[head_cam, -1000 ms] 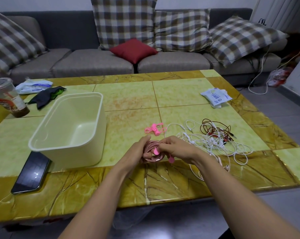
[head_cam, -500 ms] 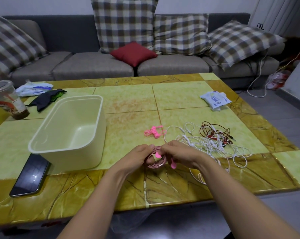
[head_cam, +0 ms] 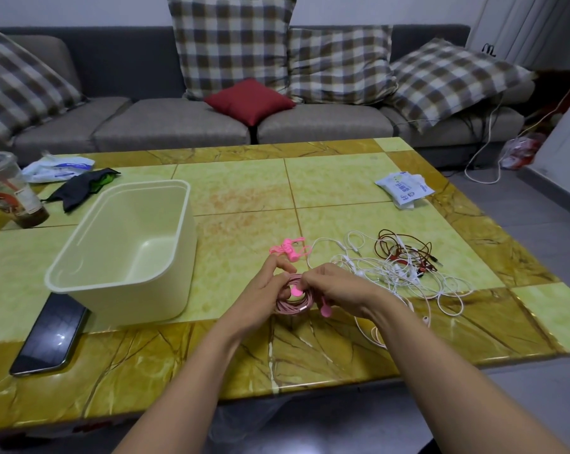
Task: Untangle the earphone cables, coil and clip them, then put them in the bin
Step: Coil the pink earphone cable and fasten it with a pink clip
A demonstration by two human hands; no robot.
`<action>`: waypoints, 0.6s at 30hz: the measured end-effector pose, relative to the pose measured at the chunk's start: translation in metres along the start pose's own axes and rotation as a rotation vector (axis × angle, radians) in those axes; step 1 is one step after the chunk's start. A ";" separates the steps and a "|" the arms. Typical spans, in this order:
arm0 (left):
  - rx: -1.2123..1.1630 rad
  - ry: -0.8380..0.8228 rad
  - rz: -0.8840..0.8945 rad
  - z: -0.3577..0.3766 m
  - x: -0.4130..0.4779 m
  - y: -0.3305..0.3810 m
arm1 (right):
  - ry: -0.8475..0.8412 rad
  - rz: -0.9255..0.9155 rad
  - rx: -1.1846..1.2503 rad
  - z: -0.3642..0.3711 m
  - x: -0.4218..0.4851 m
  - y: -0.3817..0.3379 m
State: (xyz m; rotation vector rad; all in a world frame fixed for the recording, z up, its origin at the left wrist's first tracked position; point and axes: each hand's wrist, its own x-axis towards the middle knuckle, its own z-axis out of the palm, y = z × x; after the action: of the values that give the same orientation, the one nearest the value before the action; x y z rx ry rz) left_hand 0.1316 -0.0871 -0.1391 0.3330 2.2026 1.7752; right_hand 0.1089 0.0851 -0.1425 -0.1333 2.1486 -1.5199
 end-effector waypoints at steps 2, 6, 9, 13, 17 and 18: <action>0.021 -0.037 0.042 -0.001 -0.001 0.001 | 0.010 -0.009 0.032 -0.002 0.000 0.000; 0.234 -0.079 0.179 -0.005 0.002 -0.008 | 0.006 -0.023 0.059 -0.002 -0.001 0.000; 0.299 -0.020 0.200 -0.006 0.006 -0.014 | 0.009 -0.033 0.082 -0.003 0.000 -0.001; 0.305 -0.002 0.248 -0.008 0.006 -0.012 | -0.020 -0.020 0.134 -0.003 -0.002 -0.003; 0.171 0.018 0.229 -0.004 0.004 -0.009 | -0.086 0.002 0.169 -0.003 -0.001 -0.004; 0.141 0.030 0.225 -0.005 0.005 -0.010 | -0.112 0.000 0.174 -0.003 -0.001 -0.005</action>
State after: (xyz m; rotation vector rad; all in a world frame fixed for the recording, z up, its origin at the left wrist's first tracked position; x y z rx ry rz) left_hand 0.1255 -0.0916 -0.1487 0.6111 2.3987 1.7459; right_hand 0.1076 0.0861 -0.1373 -0.1547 1.9200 -1.6514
